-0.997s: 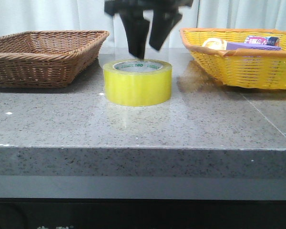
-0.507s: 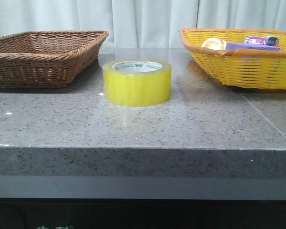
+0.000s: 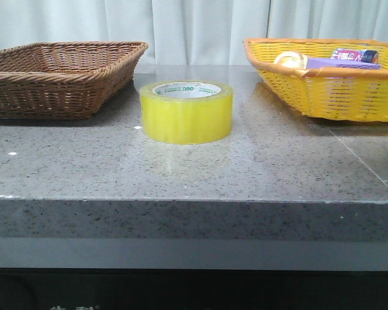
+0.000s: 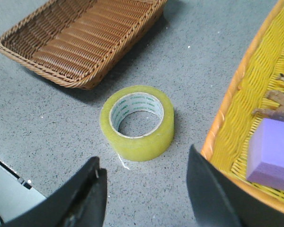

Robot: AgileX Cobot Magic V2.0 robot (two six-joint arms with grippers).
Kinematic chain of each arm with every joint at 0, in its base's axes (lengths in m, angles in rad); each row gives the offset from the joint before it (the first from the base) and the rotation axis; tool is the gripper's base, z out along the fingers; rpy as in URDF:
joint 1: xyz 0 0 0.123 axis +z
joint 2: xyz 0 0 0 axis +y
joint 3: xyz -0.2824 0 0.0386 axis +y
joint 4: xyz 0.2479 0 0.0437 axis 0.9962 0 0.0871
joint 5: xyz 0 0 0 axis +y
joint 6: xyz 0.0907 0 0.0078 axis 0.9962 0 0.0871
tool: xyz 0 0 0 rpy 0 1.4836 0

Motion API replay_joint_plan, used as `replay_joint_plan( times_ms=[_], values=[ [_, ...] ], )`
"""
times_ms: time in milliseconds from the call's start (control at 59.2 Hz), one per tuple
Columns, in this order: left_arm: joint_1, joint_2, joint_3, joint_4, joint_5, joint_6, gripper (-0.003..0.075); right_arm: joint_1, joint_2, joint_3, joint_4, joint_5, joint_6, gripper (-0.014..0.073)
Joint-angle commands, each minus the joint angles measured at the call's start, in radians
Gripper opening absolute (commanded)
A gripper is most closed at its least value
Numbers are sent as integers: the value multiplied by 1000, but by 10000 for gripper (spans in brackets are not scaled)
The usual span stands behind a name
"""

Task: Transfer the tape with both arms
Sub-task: 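Open the right gripper and withdraw it from the tape roll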

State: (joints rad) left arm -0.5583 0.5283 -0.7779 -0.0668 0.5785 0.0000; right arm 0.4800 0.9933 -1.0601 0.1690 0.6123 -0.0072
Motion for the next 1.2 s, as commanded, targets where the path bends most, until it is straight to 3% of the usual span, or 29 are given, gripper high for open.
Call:
replay_joint_plan(
  times_ms=[0,287,912,1031,1183],
  values=[
    [-8,9,-27,-12,-83,-9,491,-4,-93,49,7,-126,-1,413],
    [-8,9,-27,-12,-83,-9,491,-4,-247,192,-32,-123,-6,413],
    [-8,15,-27,-12,-97,-9,491,-4,-278,195,-79,-87,-6,413],
    [-8,74,-71,-10,-58,0,491,-4,-278,195,-79,-87,-6,413],
    [-8,218,-180,-12,53,111,491,-4,-278,195,-79,-87,-6,413]
  ],
)
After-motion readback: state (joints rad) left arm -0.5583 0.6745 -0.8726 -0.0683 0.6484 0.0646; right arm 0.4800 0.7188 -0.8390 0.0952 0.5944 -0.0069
